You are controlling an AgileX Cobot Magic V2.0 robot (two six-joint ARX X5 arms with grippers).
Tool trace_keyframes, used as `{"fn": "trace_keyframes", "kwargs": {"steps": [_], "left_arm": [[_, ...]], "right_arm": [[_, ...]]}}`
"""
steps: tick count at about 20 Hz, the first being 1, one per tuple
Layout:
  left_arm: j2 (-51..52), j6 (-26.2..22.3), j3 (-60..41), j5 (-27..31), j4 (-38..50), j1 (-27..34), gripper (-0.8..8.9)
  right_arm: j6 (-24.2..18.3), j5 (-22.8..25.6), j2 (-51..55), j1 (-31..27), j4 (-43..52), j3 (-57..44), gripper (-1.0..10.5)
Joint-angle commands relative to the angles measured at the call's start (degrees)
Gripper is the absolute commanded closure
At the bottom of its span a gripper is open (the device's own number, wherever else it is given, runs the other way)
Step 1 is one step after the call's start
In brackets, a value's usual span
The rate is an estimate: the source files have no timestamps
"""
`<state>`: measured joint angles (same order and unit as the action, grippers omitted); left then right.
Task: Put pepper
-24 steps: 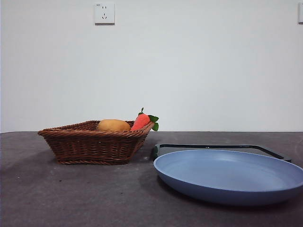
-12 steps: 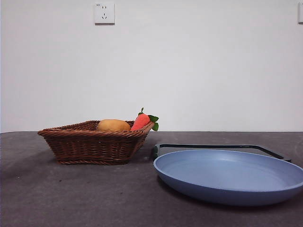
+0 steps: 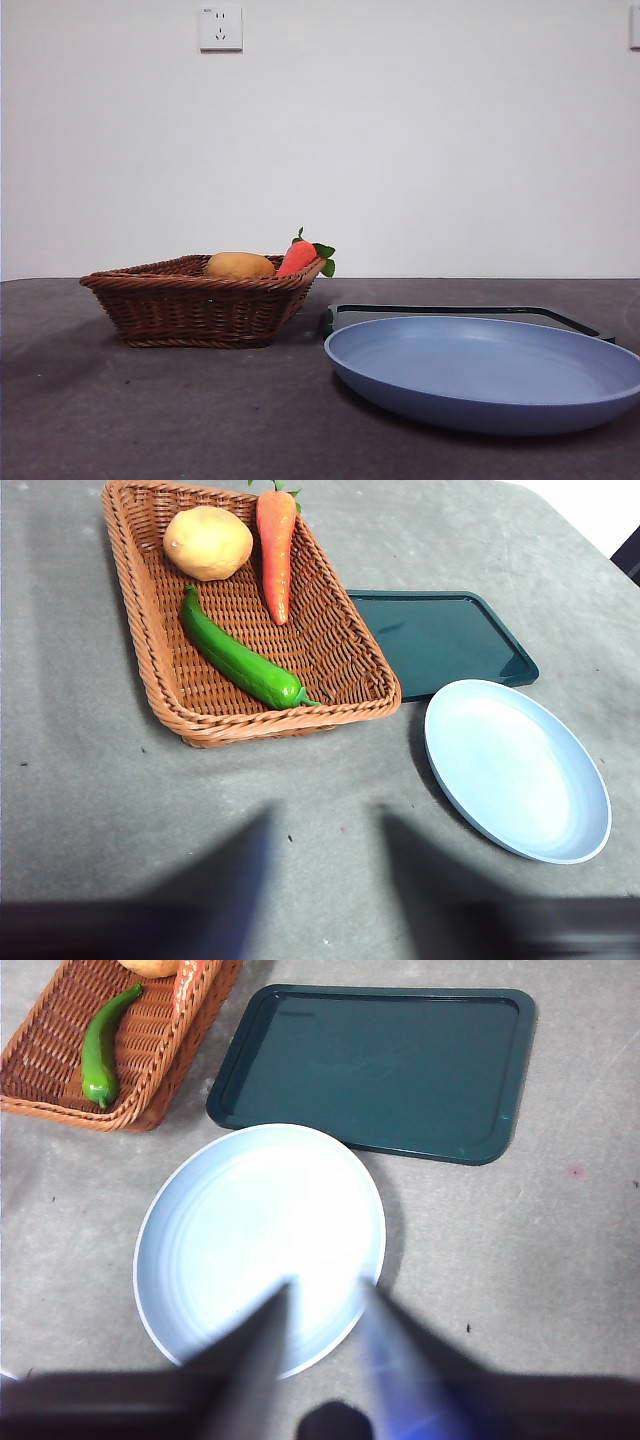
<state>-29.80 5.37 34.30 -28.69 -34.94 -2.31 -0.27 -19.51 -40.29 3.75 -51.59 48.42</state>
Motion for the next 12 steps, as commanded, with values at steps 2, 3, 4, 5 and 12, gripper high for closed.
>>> {"fn": "trace_keyframes", "kwargs": {"steps": [2,3,4,5,12], "left_arm": [[-0.2,-0.5,0.7,-0.2,0.6,0.2,4.53],[-0.2,-0.5,0.7,-0.3,0.6,0.2,4.53],[-0.2,-0.5,0.7,-0.3,0.6,0.2,4.53],[-0.2,-0.5,0.7,-0.3,0.6,0.2,4.53],[-0.2,-0.5,0.7,-0.3,0.6,0.2,4.53]], "right_arm": [[0.4,-0.1,-0.8,0.1,0.2,1.1,6.2],[0.4,-0.1,-1.4,0.1,0.2,1.1,6.2],[0.4,-0.1,-2.2,0.1,0.2,1.1,6.2],[0.4,-0.1,-3.5,0.1,0.2,1.1,6.2],[0.4,-0.1,-19.7,0.5,3.5,1.1,6.2]]}}
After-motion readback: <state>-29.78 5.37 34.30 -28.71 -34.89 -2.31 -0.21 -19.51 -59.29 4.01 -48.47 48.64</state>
